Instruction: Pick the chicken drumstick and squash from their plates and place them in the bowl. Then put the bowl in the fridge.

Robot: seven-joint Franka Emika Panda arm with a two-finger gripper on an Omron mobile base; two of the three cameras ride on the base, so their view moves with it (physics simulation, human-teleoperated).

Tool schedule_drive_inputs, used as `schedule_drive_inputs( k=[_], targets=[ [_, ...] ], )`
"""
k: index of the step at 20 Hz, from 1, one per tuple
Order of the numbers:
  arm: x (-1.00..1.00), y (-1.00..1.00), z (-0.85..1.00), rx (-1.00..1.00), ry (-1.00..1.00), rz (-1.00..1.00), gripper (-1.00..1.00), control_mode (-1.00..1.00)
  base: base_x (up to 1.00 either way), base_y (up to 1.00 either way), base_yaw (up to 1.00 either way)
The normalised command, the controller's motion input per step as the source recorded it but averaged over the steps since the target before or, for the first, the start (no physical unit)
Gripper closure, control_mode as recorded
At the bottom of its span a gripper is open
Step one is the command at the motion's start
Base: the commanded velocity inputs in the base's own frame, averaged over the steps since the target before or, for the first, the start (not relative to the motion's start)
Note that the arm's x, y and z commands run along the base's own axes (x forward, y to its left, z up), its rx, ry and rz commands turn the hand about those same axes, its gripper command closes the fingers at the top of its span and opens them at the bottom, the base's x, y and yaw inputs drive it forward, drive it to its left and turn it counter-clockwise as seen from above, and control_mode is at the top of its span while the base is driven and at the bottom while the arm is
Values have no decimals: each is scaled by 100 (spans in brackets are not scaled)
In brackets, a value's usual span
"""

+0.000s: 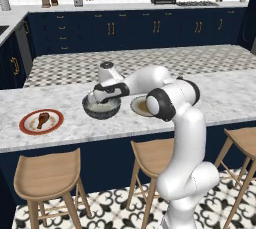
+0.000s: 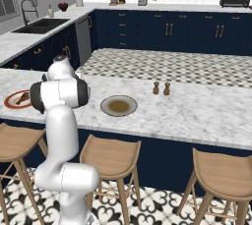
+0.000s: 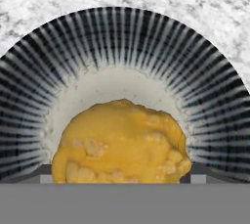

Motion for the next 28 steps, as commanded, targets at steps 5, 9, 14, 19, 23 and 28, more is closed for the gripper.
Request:
schedule_drive_inputs(
  k=[5, 9, 14, 19, 23, 28],
  targets=[
    [1, 0, -10, 0, 0, 0, -100, -100, 0, 0, 0],
    [0, 0, 0, 0, 0, 0, -100, -100, 0, 0, 0],
    [0, 0, 4, 0, 0, -1, -100, -100, 0, 0, 0],
    [-48, -2, 44, 0, 0, -14, -100, -100, 0, 0, 0],
    [-85, -62, 47, 7, 0, -35, -100, -100, 0, 0, 0],
    [-94, -83, 80, 13, -16, -16, -100, -100, 0, 0, 0]
  ],
)
